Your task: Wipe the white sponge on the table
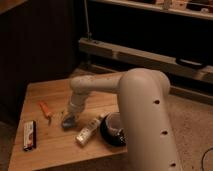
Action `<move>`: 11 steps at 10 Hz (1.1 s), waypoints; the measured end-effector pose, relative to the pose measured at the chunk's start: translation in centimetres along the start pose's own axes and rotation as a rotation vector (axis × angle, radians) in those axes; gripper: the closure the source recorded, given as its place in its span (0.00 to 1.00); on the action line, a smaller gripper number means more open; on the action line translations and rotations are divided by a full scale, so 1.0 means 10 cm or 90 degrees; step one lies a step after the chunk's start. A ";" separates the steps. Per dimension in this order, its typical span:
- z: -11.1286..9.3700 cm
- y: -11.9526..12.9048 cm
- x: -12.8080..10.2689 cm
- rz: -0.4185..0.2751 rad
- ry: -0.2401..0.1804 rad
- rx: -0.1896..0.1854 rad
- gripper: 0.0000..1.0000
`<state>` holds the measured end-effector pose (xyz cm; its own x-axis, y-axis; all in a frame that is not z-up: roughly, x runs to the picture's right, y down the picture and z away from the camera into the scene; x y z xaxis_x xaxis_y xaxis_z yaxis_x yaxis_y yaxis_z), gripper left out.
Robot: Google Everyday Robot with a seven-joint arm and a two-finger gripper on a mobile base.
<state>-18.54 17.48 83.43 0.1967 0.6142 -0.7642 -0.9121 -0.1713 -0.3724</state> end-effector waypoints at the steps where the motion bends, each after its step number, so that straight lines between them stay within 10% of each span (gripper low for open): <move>1: -0.04 -0.10 0.01 0.016 -0.003 0.006 1.00; 11: -0.48 -1.15 -0.85 0.150 -0.070 0.041 1.00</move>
<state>-7.94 10.54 91.65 -0.0613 0.6434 -0.7631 -0.9496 -0.2732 -0.1540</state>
